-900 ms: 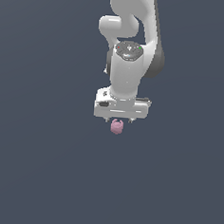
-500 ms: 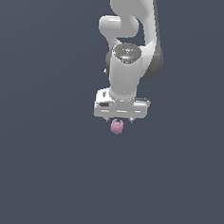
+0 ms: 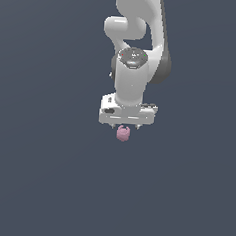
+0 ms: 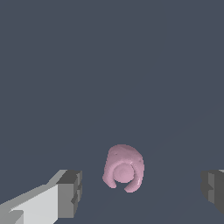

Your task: Pick up the object and move it to a goal position.

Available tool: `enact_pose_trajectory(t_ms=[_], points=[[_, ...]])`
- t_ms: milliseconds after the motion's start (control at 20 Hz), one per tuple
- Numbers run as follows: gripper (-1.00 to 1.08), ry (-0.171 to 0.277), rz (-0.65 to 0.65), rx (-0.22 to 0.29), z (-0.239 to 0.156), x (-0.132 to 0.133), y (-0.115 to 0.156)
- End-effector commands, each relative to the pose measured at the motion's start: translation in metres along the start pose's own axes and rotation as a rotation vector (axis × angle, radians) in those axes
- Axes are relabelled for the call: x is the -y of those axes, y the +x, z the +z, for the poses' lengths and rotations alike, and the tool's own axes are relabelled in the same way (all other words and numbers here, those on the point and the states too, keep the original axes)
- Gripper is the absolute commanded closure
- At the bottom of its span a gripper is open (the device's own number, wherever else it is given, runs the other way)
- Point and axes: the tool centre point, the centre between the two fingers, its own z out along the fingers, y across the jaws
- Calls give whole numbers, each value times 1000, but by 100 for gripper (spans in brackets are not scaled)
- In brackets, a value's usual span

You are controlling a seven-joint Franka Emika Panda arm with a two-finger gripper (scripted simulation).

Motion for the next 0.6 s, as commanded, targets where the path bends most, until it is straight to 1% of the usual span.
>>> enact_pose_trajectory(t_ms=[0,250,550], points=[[-92,-2,16,1,6,0,-3],[-92,-8,76,2,27,1,-13],[-92,-20,175,1,60,1,-33]])
